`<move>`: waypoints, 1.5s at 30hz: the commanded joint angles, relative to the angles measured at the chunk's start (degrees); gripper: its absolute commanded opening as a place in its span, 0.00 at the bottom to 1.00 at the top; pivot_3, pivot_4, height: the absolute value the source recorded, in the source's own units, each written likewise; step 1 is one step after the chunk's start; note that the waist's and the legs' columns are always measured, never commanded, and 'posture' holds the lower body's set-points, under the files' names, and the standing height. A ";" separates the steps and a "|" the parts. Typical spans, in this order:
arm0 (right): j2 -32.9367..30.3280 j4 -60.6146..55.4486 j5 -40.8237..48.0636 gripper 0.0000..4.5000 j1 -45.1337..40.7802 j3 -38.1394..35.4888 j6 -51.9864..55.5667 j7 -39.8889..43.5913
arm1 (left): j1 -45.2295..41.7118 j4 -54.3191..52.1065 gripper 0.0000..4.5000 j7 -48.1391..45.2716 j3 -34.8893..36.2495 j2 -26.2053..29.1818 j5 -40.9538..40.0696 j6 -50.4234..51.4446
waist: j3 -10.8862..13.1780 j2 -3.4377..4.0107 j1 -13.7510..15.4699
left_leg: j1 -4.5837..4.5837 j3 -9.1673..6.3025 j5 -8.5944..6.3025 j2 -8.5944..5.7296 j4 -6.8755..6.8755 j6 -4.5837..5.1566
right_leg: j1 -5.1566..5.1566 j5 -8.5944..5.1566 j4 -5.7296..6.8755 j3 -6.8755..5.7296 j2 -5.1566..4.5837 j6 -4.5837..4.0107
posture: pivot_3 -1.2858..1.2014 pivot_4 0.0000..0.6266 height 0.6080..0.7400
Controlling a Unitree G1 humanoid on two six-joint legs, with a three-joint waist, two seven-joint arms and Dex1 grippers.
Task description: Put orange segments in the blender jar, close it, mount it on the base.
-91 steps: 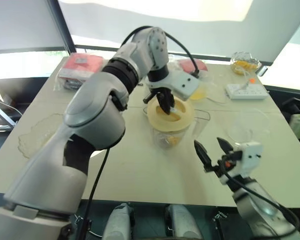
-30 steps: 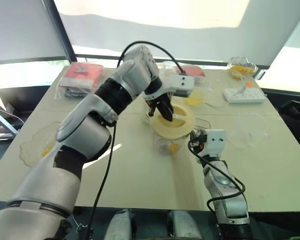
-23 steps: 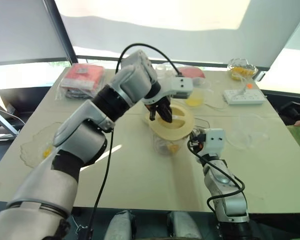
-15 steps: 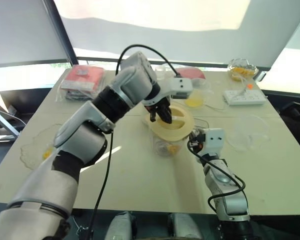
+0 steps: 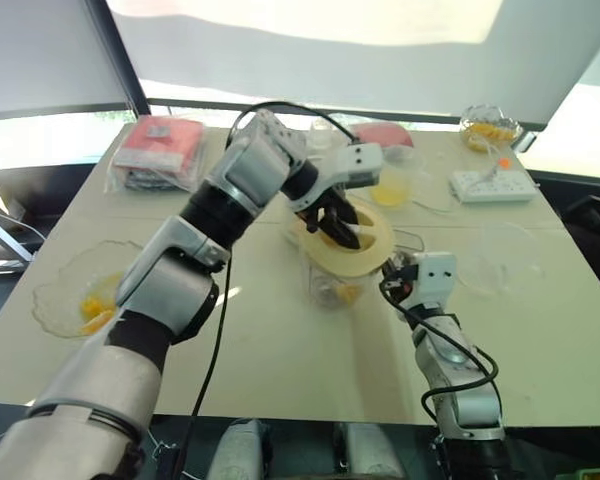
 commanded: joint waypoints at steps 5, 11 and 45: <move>-2.67 0.19 -0.06 0.22 1.03 -2.22 -0.42 1.26 | -5.17 -2.62 0.55 12.79 18.85 1.28 -9.22 -3.28 | 1.00 -0.10 0.06 | -0.51 -0.04 0.12 -0.13 0.16 -0.16 | -0.68 0.12 0.50 0.05 0.24 0.26 | 0.52 0.24 1.00; -5.02 0.20 1.73 0.22 -0.12 -4.66 1.00 1.74 | 4.28 -8.35 0.55 26.56 27.21 3.83 -10.08 -11.75 | 1.02 -0.08 0.15 | -0.39 -0.10 0.21 -0.11 0.13 -0.33 | -0.61 0.12 0.70 0.00 0.26 0.34 | 0.52 0.24 1.00; -23.62 23.54 18.23 0.22 -64.90 -12.78 31.51 3.42 | 55.00 -55.05 0.55 52.92 27.36 9.05 -12.91 -7.32 | 1.59 0.12 -0.55 | -0.41 0.07 0.93 -0.12 0.08 -1.49 | -0.62 0.65 0.74 0.21 0.38 0.55 | 0.52 0.24 1.00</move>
